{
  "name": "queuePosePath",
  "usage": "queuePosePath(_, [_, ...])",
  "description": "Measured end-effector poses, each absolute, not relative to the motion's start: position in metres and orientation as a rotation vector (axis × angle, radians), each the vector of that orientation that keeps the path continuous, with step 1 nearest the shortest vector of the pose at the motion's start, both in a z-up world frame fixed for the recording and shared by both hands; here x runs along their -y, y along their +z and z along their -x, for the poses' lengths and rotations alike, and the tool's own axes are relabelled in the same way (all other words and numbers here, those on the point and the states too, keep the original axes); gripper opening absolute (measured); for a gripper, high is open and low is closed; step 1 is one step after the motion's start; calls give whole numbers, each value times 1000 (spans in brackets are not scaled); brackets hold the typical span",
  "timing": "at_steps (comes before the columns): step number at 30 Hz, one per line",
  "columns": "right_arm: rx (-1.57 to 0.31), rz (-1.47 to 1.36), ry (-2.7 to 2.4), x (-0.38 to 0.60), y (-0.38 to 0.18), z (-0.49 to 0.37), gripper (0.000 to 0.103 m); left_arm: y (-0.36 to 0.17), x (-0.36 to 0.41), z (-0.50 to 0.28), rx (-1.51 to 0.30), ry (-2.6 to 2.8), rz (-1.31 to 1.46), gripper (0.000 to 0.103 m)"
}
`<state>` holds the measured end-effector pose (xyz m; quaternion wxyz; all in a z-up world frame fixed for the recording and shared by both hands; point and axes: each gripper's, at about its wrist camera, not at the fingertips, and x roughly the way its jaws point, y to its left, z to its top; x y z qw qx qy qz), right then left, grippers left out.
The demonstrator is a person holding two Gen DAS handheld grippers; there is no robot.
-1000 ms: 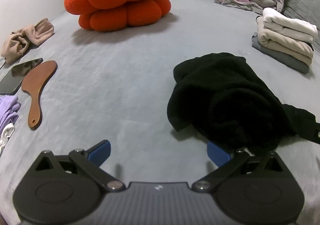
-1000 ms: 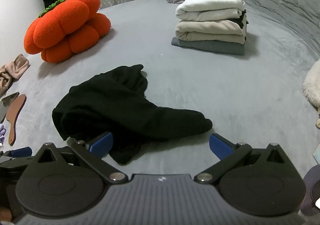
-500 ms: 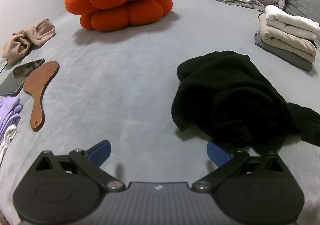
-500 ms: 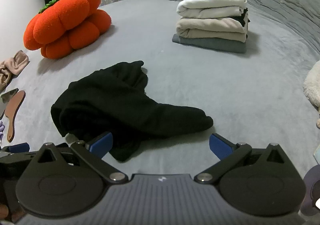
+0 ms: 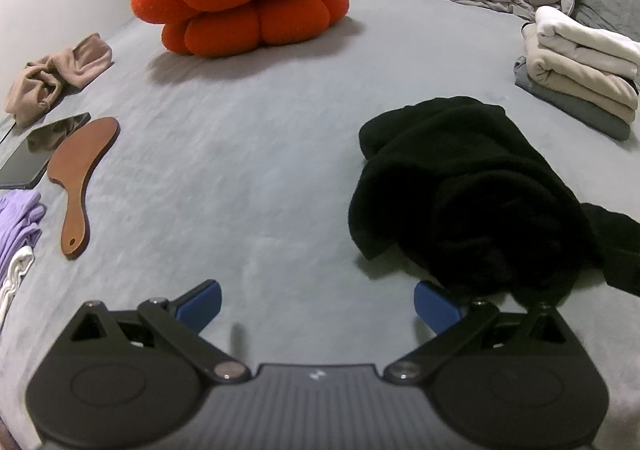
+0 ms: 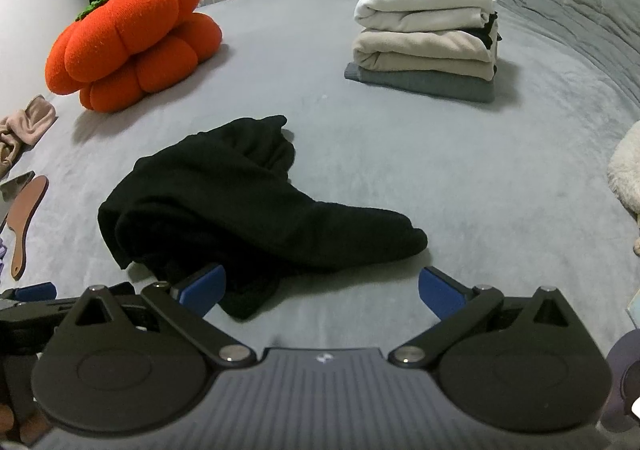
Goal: Fold clothes
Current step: 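Move both grippers toward the crumpled black garment on the bed, then close the left gripper on the black garment while the right gripper grasps it too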
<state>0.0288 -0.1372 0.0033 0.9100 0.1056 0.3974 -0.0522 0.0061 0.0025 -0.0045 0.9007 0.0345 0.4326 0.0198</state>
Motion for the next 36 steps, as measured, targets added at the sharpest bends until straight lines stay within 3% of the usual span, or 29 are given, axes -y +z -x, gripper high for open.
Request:
queuePosePath(22, [-945,-226,-146,139,-27,-56,103,-25,-11,-30,-1002,93,-29,103])
queuePosePath(36, [-1002,-120,-145,125,-42,-60,103,-29,-15,-23,-944,29,-43,102])
